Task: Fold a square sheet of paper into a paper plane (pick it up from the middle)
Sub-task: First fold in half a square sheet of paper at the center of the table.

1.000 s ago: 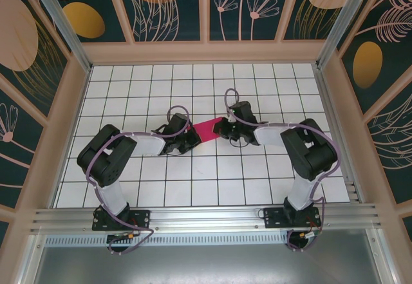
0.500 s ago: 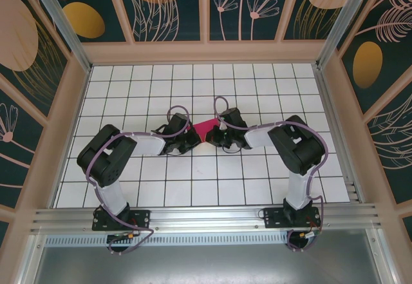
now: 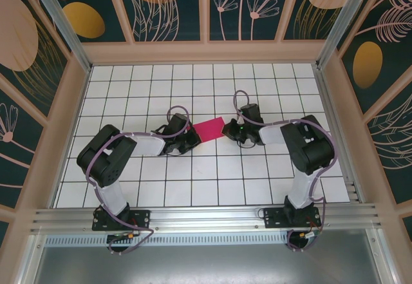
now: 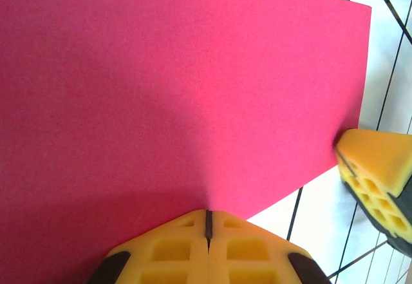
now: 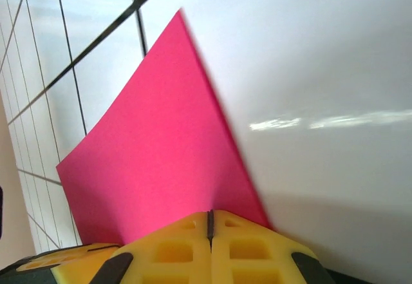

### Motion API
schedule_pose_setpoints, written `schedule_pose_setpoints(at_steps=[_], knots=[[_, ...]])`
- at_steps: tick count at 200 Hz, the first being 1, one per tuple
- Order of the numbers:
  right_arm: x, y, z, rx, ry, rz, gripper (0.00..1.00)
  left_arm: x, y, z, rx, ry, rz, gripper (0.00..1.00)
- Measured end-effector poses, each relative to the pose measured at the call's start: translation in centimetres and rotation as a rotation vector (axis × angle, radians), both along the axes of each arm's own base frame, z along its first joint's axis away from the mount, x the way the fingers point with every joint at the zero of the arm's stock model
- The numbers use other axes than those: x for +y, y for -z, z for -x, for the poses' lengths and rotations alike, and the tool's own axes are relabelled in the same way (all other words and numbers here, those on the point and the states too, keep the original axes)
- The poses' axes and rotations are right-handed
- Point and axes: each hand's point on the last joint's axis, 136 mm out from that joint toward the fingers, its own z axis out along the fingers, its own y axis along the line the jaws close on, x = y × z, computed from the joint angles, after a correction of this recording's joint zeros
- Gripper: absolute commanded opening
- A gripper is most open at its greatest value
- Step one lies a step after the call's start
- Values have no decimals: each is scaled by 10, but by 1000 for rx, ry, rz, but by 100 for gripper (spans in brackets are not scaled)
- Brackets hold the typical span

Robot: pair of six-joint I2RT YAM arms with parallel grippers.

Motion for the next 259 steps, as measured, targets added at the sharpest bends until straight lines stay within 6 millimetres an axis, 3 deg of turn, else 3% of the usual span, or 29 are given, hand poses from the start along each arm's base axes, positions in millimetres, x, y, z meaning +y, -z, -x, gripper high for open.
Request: schedule_pose_setpoints(at_steps=[36,76,98,120,140,162,194,226,259], knots=[[-27,-1,-5,-22,50,8,0,0,0,0,0,-1,-1,0],[-39,-14,-11,-65,72,26,0,1,0,1,1,0,-2,0],[-29,-34,-11,-119,45,9,0,1,0,0,1,0,-2,0],[-3,-45,-3,-144,-20,-10,0,1,0,1,2,-1,-3,0],[26,-43,8,-131,-91,-28,0,1,-1,1,2,-1,-3,0],[48,-27,13,-87,-139,-27,0,1,-1,1,1,1,-5,0],[48,-1,18,-19,-140,-3,0,2,-2,2,-2,20,-22,1],[48,-1,15,-12,-131,-2,0,0,-6,2,-6,42,-18,2],[47,-1,15,-6,-123,-3,0,-13,-25,-7,-63,58,55,3]])
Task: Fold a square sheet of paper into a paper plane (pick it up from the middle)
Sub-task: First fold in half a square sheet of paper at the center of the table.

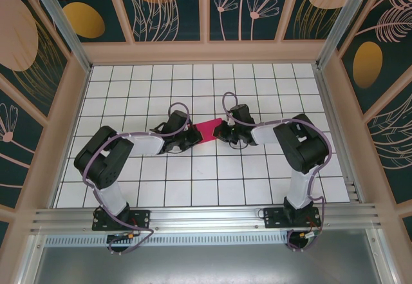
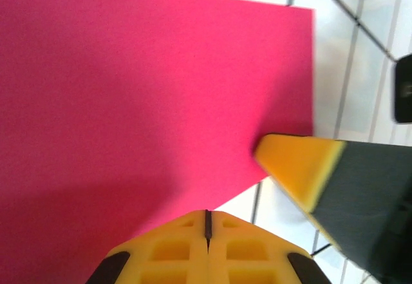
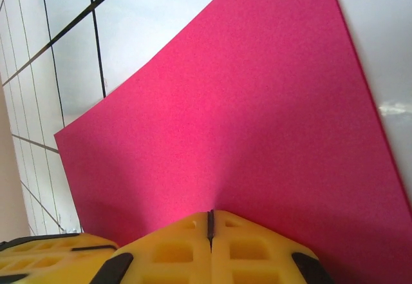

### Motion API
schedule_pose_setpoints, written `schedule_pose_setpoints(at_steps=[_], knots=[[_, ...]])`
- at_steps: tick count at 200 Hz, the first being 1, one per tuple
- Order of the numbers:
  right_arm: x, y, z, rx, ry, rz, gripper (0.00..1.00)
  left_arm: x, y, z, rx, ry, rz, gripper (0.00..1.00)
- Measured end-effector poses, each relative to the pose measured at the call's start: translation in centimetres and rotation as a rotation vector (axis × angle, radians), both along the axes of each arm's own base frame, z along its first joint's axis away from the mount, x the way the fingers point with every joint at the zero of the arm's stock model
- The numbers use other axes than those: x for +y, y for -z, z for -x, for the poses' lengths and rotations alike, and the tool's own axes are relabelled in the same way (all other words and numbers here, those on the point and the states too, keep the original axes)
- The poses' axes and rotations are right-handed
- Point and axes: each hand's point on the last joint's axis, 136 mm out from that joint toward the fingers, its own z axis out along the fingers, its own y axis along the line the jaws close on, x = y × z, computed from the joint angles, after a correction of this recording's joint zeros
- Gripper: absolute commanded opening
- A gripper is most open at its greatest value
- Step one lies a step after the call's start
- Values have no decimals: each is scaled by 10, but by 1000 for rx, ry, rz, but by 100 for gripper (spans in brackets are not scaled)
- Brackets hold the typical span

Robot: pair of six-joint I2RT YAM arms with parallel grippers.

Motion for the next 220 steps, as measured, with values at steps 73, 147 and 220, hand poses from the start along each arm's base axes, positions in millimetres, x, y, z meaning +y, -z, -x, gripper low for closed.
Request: schedule_pose_setpoints(at_steps=[73,147,220], knots=[[1,0,-1,22,32,-26,0,-15,-4,-14,8,-44,89,2],[1,1,-1,32,47,-44,0,-4,19,-10,78,-98,40,1],[0,1,-1,27,47,-45,0,19,25,1,69,-207,36,1]])
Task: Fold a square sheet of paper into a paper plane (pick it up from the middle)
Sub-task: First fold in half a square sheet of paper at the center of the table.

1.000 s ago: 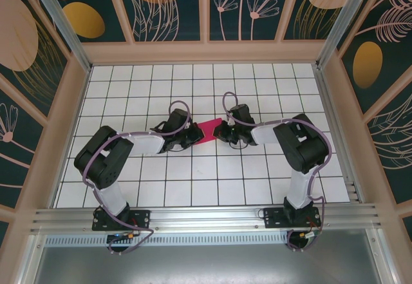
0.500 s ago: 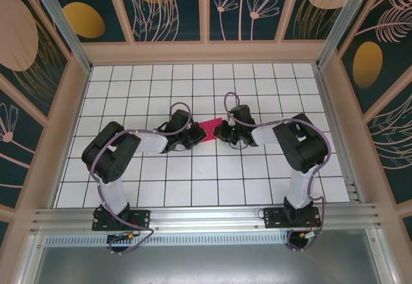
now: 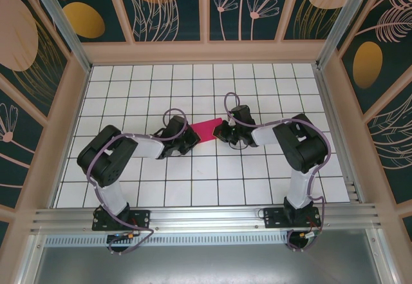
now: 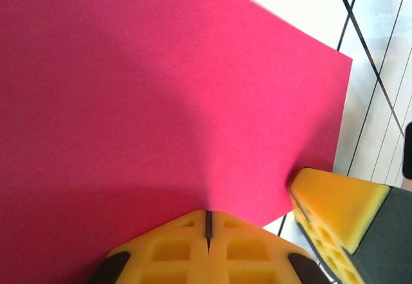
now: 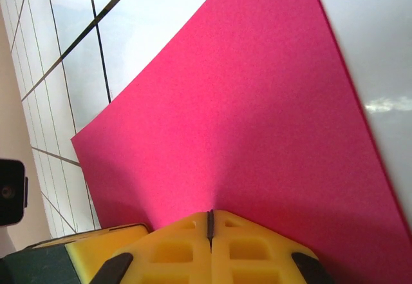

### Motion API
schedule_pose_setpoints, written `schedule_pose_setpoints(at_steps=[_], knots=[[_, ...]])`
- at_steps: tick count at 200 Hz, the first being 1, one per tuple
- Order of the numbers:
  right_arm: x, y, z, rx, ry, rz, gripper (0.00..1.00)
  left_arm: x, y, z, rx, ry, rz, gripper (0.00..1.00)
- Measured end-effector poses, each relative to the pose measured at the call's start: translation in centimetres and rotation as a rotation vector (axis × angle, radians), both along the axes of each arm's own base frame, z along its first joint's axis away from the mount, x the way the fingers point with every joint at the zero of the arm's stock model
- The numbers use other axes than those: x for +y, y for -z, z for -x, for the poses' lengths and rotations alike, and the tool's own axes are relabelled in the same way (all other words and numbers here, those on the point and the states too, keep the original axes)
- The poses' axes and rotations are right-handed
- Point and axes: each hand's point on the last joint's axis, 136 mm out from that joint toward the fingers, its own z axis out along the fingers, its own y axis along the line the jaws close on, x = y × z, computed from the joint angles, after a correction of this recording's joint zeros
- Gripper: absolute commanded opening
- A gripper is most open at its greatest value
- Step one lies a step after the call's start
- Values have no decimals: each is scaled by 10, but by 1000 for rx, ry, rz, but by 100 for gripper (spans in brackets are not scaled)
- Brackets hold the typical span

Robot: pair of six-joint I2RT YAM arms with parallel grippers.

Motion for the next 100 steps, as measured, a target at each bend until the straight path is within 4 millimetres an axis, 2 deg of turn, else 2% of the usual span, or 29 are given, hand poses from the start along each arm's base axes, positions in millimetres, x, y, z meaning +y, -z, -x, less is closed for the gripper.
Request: schedule_pose_setpoints(at_steps=[51,100], knots=[[0,0,0,-1,2,2,0,17,0,10,7,-73,3,5],[-1,1,0,-3,2,8,0,29,0,12,31,-110,-23,4]])
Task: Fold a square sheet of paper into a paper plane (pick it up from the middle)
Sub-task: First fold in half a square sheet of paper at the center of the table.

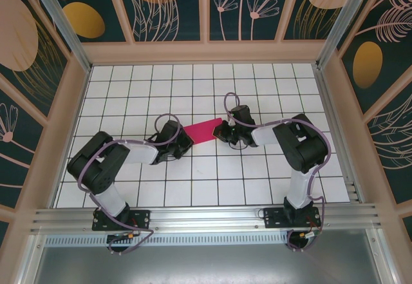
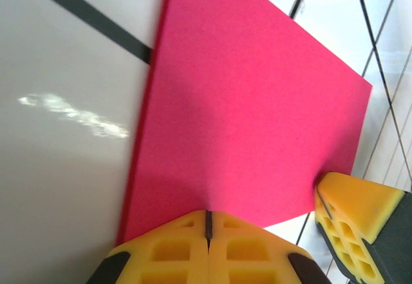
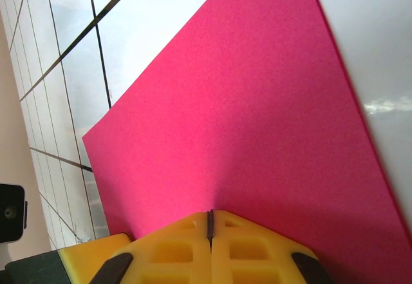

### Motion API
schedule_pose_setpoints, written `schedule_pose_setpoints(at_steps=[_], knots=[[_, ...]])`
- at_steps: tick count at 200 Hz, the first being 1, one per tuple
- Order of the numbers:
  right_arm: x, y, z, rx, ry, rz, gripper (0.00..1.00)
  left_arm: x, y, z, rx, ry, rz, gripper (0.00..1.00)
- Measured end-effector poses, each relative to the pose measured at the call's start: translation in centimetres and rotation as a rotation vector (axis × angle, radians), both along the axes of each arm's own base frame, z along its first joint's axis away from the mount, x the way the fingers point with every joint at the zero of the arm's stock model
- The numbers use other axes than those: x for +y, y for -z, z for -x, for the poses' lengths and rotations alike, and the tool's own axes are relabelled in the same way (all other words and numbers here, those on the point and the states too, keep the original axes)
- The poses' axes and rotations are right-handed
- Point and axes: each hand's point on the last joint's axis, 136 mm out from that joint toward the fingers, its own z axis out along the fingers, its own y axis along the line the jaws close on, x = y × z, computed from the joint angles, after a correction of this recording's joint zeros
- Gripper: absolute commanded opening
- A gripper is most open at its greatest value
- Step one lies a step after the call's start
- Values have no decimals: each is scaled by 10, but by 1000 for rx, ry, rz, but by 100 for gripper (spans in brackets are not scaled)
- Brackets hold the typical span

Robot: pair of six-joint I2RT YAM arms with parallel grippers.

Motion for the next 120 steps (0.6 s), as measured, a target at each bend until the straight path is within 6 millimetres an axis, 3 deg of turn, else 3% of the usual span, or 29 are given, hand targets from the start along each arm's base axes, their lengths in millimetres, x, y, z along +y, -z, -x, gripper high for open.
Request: schedule_pose_setpoints(at_steps=[85,120], knots=[[0,0,0,-3,-2,1,0,27,0,4,19,-58,-29,2],[0,0,0,-8,-12,13,0,34,-1,6,21,-42,-72,8]])
